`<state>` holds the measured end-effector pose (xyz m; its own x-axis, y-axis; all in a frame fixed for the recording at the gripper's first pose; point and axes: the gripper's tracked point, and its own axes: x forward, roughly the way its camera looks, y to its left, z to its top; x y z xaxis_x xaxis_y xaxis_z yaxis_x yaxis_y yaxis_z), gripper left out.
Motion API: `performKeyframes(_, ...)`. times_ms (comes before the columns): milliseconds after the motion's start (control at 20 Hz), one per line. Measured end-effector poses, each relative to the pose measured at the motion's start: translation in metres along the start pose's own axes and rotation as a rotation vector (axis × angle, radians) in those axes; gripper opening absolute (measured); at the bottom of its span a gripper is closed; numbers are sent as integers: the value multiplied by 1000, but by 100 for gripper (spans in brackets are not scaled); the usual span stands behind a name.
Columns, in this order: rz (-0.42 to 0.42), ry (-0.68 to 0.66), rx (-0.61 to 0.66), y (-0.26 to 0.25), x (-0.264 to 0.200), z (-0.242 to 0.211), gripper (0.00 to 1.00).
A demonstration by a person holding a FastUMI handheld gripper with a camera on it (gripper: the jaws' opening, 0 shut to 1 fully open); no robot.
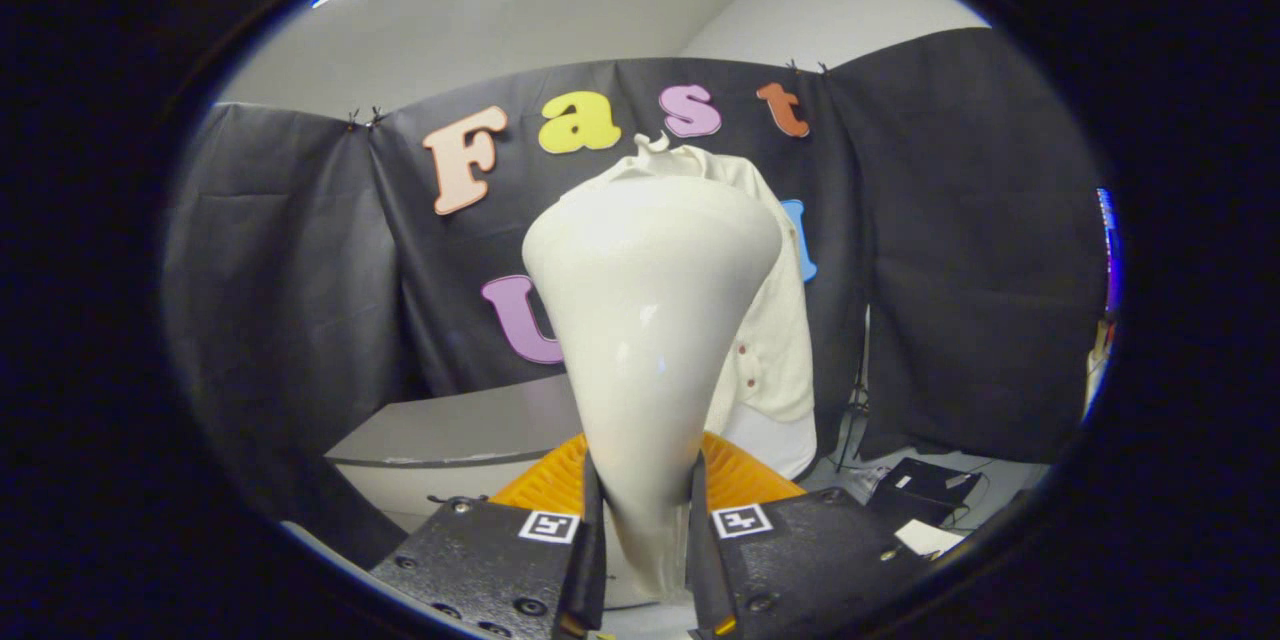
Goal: Iron the clothes twice with a garment steamer, once on the left side and once on the right side.
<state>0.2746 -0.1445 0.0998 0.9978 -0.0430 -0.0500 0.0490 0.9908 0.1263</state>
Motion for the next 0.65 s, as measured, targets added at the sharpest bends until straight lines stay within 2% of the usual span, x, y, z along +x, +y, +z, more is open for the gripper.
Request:
performKeyframes(350,-57,-120,-48,35,-12,30,34)
performKeyframes(650,-72,-52,-128,39,-10,0,34)
